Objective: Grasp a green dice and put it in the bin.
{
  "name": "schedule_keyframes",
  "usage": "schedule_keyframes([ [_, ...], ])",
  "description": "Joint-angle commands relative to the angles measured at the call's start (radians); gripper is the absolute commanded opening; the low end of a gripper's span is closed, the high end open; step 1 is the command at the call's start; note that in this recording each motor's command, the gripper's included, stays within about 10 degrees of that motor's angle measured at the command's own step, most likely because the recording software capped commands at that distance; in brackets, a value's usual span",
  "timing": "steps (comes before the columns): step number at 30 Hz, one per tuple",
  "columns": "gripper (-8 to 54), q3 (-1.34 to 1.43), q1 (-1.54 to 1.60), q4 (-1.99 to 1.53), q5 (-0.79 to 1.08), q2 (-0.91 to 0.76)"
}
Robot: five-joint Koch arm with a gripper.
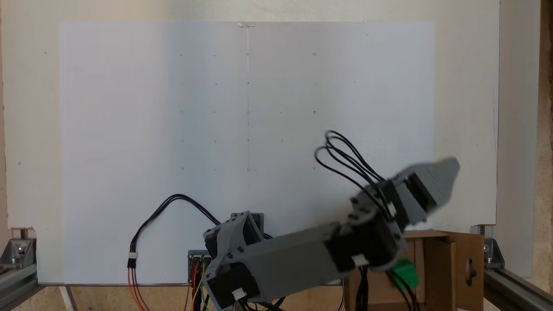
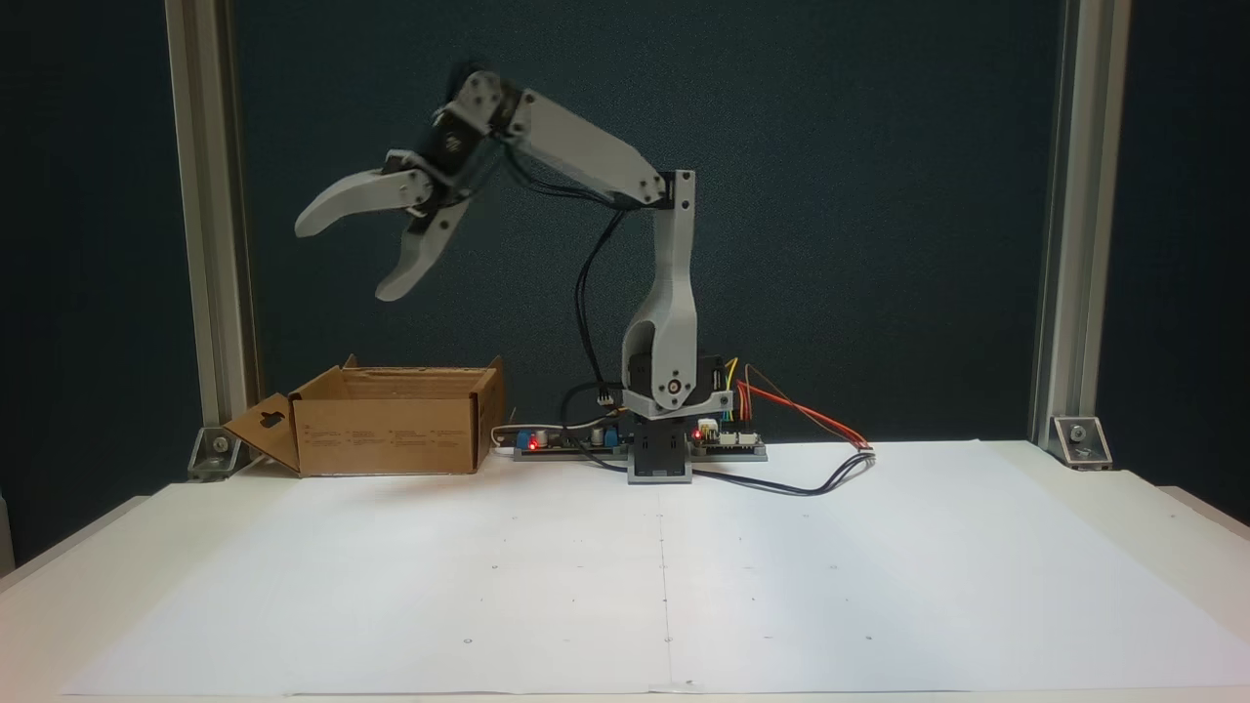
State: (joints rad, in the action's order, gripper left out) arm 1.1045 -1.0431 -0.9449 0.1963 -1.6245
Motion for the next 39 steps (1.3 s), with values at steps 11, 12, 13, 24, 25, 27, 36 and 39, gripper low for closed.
schedule_keyframes([
  [11,45.5,0.212,0.882,0.08,-0.17,-0.195],
  [12,45.4,0.264,0.916,0.115,-0.17,-0.221],
  [13,45.4,0.318,0.943,0.156,-0.17,-0.245],
  [24,45.4,0.936,0.977,0.691,-0.169,-0.575],
  [25,45.4,0.979,0.979,0.733,-0.169,-0.607],
  [27,45.5,1.054,0.982,0.828,-0.169,-0.667],
  [36,45.7,1.367,0.991,1.228,-0.163,-0.746],
  [39,45.7,1.43,0.991,1.357,-0.16,-0.746],
])
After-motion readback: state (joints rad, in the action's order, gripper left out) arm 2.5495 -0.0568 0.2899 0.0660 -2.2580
